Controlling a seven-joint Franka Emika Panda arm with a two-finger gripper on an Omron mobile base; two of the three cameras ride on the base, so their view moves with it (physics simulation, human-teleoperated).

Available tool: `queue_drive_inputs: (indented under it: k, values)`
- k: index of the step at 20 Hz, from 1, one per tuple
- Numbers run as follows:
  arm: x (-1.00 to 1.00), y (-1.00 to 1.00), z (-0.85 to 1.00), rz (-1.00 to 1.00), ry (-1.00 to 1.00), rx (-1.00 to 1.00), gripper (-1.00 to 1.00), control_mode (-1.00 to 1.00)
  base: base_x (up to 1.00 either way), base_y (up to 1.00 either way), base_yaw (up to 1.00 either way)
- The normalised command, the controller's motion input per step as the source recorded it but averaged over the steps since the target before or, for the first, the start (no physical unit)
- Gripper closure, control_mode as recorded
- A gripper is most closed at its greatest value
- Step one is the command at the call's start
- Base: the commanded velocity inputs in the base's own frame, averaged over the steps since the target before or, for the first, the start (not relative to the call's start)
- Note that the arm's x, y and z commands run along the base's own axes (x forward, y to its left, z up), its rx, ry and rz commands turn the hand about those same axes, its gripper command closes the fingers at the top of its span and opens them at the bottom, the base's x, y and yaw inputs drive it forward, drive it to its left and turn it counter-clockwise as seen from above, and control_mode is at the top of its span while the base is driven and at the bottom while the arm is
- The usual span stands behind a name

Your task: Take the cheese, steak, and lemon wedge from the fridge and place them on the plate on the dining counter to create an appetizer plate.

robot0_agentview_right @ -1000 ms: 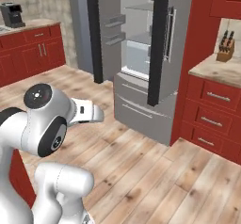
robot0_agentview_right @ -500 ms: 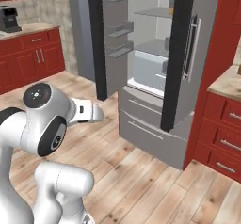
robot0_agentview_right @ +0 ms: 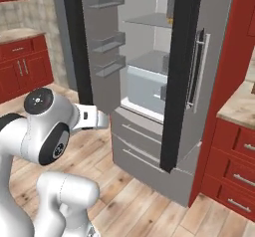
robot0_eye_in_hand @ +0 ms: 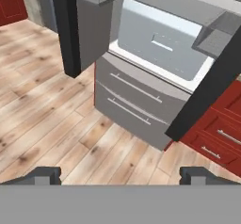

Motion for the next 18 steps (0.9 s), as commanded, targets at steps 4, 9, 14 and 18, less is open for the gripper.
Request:
queue_drive_inputs:
  k: [4, 9, 14, 18]
  values:
    - [0.00, 0.00, 0.00, 0.00, 0.00, 0.00, -1.00, 1.00, 1.00, 0.13, -0.16]
    - [0.00, 0.00, 0.00, 0.00, 0.00, 0.00, -1.00, 1.00, 1.00, 0.16, -0.22]
    - [0.00, 0.00, 0.00, 0.00, 0.00, 0.00, -1.00, 1.00, 0.95, 0.07, -0.29]
    - [0.00, 0.00, 0.00, 0.00, 0.00, 0.00, -1.00, 1.00, 0.57, 0.00, -0.31]
